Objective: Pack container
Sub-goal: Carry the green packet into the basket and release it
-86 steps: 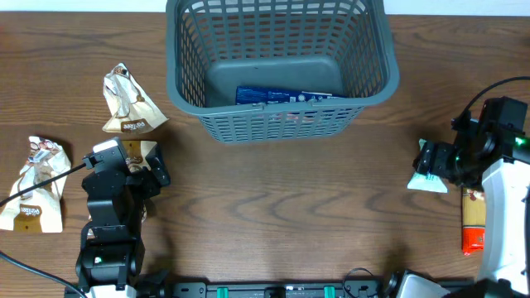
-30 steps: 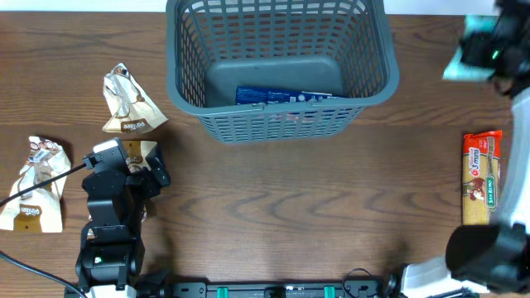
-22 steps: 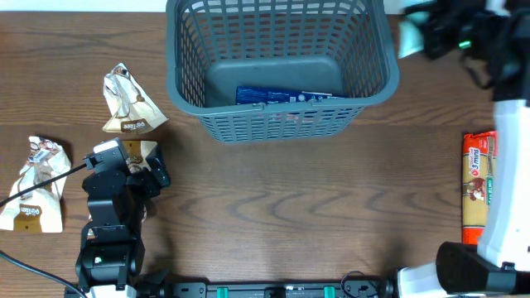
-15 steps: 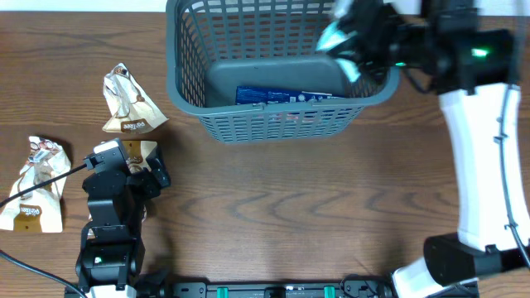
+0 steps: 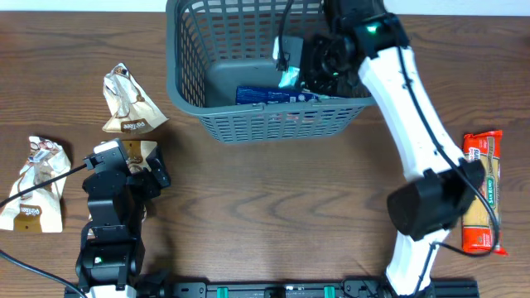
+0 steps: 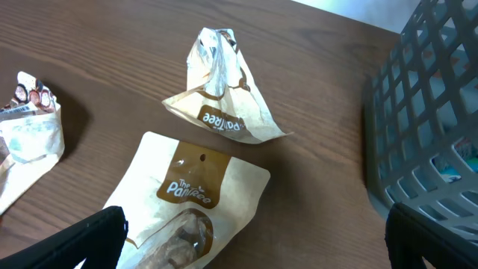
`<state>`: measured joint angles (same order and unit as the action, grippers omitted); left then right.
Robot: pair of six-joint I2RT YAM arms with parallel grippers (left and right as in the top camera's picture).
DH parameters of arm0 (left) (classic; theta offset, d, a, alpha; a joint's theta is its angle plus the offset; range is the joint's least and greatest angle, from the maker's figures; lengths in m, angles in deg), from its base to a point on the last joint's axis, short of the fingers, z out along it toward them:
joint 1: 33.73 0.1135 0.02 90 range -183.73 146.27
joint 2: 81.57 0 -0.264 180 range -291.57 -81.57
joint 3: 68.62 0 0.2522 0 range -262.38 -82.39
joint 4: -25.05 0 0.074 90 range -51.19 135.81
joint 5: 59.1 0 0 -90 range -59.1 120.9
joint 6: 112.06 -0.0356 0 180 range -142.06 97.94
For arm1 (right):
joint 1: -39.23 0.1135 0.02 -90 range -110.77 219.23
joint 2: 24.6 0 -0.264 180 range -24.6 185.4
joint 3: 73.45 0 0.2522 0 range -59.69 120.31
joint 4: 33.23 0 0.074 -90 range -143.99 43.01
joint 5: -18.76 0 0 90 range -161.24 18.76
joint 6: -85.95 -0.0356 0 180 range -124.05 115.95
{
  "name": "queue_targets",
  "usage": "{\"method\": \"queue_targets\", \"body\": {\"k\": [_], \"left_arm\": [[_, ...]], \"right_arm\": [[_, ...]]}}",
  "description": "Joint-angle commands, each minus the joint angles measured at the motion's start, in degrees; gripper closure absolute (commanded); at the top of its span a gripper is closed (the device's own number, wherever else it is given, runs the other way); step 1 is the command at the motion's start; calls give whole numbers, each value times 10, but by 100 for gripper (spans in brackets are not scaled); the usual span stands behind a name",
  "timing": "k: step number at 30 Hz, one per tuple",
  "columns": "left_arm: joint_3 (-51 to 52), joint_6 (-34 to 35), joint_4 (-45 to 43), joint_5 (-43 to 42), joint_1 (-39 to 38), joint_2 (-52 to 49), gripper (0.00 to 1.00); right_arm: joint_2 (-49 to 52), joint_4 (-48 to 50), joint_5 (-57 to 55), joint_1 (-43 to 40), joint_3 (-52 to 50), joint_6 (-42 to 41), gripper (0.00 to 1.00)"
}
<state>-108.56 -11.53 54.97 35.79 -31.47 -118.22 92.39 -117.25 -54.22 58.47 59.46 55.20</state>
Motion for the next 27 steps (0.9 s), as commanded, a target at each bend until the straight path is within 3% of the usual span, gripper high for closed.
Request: {"method": "queue_targets", "body": {"k": [1,3,5,6,7,16,20,27], "left_arm": [[-16,3,1,0,3,0,1],[-16,3,1,0,3,0,1],[-16,3,1,0,3,0,1],[-16,3,1,0,3,0,1],[-16,3,1,0,3,0,1],[-16,3,12,0,3,0,1],[-16,3,12,0,3,0,1],[-16,3,12,0,3,0,1]], "right_arm": [[21,-11,-1,2,2,10,85],[34,-20,-1,1,2,10,84],[41,-20,-1,1,2,-5,72],[43,-18,-1,0,2,-19,57],[43,-16,-1,-1,2,-22,55],[23,-1,-6,-8,77,-78,54],[12,-1,-32,-40,207,-180,54],[-10,-17,-97,-162,367,-361,43]]}}
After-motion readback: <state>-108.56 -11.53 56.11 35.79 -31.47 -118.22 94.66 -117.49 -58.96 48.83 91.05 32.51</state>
